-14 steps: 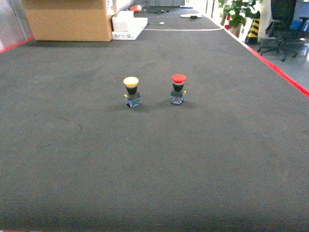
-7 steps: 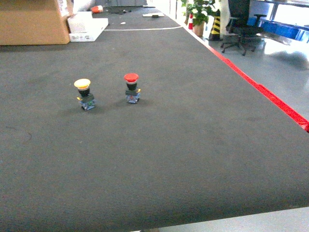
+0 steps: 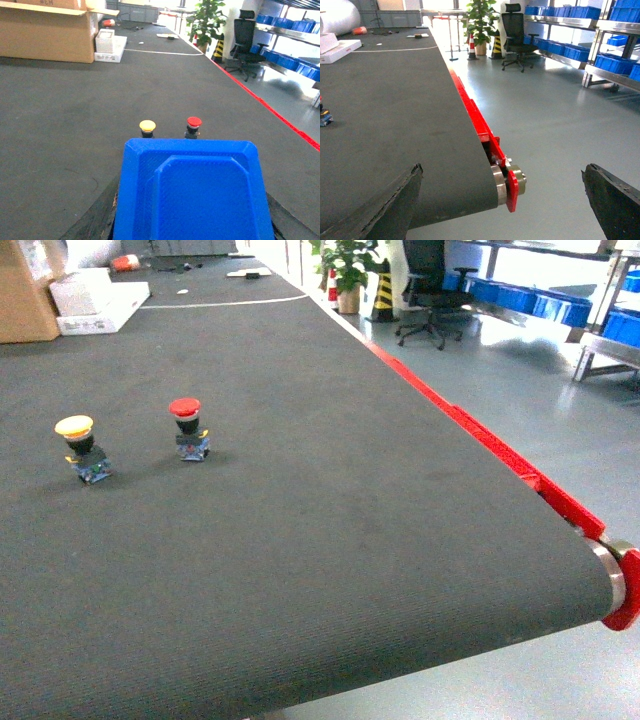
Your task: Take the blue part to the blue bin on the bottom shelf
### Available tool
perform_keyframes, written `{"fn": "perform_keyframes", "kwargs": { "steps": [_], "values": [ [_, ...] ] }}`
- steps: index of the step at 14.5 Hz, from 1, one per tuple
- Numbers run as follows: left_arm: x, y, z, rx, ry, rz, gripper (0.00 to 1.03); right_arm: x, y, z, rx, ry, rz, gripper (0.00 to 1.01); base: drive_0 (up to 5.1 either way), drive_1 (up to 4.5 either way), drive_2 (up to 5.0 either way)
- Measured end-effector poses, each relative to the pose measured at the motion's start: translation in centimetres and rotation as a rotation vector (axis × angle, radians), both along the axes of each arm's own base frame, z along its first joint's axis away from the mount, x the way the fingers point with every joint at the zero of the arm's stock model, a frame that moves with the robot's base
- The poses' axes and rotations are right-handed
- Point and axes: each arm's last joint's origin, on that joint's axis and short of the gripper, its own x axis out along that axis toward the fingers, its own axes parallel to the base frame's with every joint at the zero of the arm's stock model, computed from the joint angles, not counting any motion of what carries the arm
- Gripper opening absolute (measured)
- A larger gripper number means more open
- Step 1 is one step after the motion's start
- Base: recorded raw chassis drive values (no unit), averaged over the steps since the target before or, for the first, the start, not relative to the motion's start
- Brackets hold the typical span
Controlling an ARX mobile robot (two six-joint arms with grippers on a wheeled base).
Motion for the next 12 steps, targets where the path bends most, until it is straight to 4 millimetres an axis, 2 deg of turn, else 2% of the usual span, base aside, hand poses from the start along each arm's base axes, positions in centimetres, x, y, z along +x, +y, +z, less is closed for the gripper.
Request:
{"fn": "perform_keyframes", "kwargs": {
  "steps": [12],
  "values": [
    [0.0,0.0,0.0,0.0,0.0,0.0,0.43,0.0,0.0,0.0,0.0,0.0,0.0,0.98,-1.6,-1.61,-1.6]
  ]
}}
